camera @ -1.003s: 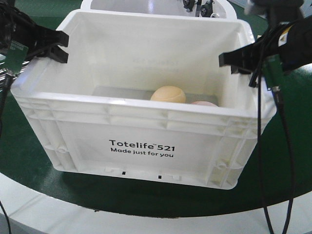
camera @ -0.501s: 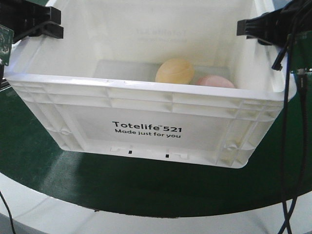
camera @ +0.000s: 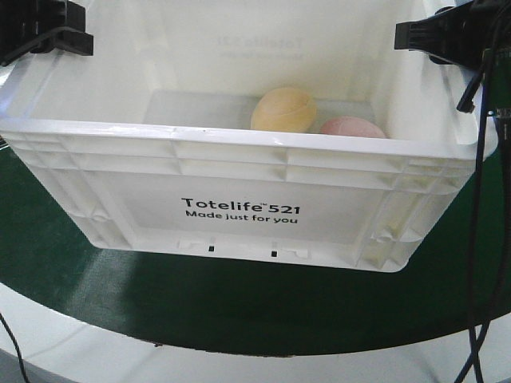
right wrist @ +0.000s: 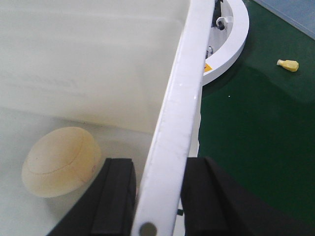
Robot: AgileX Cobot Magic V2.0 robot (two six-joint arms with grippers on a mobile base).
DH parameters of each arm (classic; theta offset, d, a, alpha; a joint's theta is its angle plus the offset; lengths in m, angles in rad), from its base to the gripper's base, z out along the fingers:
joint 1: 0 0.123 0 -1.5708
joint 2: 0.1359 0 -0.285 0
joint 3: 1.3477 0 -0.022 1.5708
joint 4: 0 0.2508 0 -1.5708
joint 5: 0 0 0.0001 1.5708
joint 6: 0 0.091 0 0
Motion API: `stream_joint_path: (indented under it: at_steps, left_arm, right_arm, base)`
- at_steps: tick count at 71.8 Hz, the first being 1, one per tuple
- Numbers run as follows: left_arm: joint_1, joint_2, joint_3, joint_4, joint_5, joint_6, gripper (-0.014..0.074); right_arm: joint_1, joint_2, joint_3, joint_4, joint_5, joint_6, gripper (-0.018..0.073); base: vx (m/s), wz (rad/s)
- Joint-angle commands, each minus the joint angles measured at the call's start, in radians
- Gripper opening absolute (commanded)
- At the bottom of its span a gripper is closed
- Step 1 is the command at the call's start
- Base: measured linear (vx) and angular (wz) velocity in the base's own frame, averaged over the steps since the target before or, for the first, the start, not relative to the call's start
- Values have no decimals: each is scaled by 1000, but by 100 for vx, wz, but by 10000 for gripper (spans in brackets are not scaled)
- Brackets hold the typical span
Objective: Place moving items into box and shelve
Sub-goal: 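Lift the tote off the table with both grippers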
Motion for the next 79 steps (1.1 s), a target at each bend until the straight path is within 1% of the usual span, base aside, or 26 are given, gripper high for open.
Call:
stream_joint_path:
  at_steps: [1,11,79]
  left_arm:
    - [-12,-56,-45,-109,-56,11,0]
    - [-12,-56,-45,-109,-31,11,0]
    - [-12,-56,-45,-109,-31,11,0]
  right_arm:
    - [-1,-35,-45,-26,-166,4,-6]
    - [-1,-35,-45,-26,-166,4,-6]
    - [-1,-35,-45,-26,-165,4,-6]
  base:
    - [0,0]
    - [0,0]
    - [0,0]
